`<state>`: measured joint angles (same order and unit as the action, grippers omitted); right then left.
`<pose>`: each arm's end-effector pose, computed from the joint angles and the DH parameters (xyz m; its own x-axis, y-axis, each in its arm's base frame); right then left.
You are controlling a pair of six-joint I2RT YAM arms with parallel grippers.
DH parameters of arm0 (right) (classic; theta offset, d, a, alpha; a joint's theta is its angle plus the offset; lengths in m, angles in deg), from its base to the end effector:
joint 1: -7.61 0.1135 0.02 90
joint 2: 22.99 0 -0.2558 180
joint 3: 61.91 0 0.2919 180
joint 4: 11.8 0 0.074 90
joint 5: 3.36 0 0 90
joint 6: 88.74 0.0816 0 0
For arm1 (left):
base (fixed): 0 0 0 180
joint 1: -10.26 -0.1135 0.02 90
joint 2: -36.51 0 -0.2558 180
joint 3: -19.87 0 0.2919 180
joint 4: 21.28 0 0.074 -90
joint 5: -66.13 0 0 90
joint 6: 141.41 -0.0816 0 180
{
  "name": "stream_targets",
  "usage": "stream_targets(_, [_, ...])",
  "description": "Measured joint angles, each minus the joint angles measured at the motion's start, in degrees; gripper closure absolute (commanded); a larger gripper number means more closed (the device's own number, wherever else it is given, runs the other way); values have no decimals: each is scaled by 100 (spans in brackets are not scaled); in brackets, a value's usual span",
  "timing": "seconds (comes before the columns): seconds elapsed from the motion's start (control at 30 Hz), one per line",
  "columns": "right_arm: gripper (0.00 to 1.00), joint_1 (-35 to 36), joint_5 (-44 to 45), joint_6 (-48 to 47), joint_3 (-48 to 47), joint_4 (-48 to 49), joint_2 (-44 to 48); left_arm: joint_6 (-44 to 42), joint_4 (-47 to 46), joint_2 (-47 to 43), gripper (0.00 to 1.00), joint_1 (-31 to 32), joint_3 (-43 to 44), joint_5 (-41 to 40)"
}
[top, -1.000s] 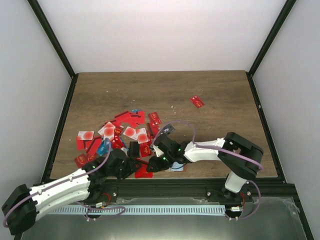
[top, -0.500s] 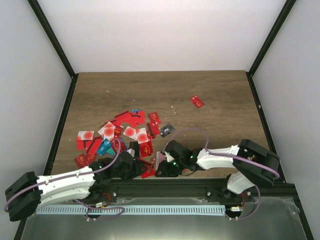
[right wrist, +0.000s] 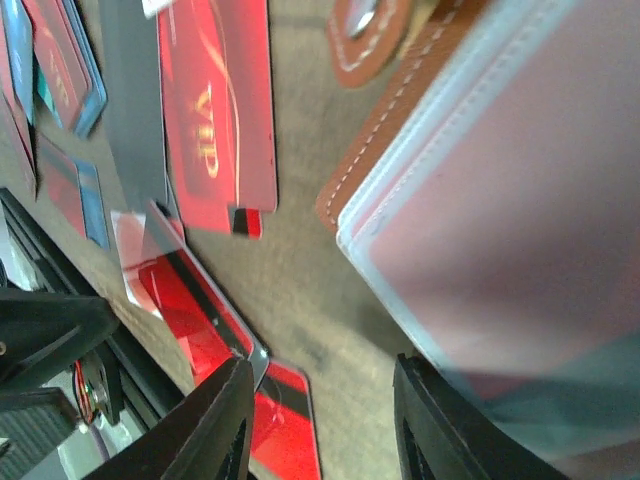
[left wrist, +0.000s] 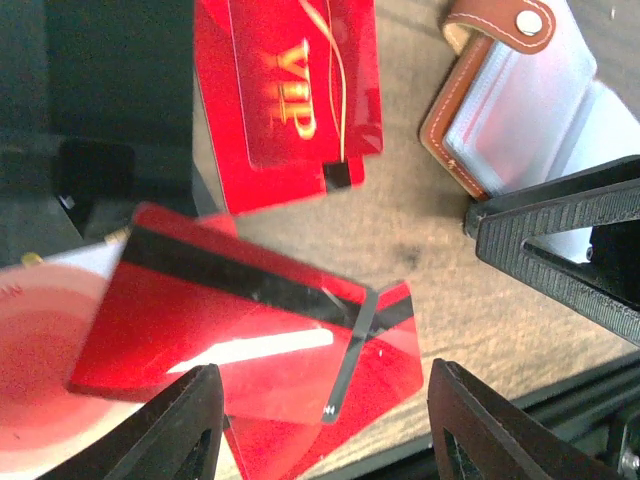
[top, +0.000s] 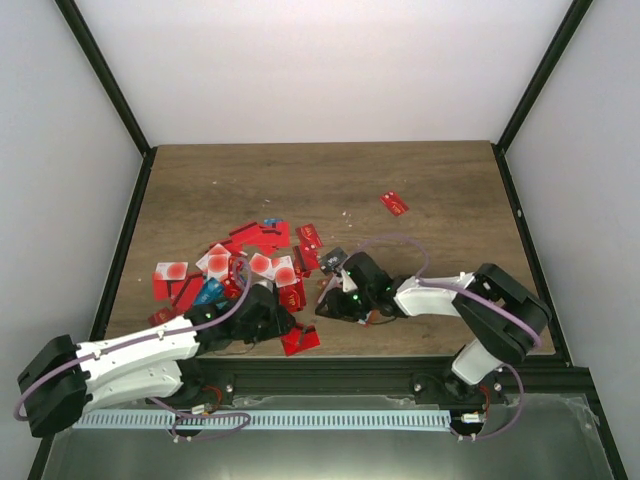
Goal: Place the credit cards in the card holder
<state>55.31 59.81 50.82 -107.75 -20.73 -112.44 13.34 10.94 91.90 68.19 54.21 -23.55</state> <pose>0.1869 0.2601 0.0514 -0.9895 -0.0783 -0.1218 -0.1414 0.7047 0.6953 0.1271 -0.2038 0.0945 -0.9495 -0.1879 -0.2511 -0.0227 0.8395 -0.5428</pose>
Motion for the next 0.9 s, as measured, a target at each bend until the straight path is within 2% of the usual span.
stream_targets(0.17, [59,-345,-31,-376,-92,-13,-81,-535,407,267,40,-461,424,-155])
stream_targets(0.47, [59,-407,-468,-955,-431,-382,-72,-1794,667,1305,40,-2041,1189,-162])
stream_targets(0.63, [58,-407,-564,-1001,-1211,-411,-402,-2275,984,1429,31,-2697,1582,-393])
stream_targets(0.9, [58,-319,-820,-1019,-2905,-378,-1676,-2273,1432,1104,27,-3683,1565,-1062])
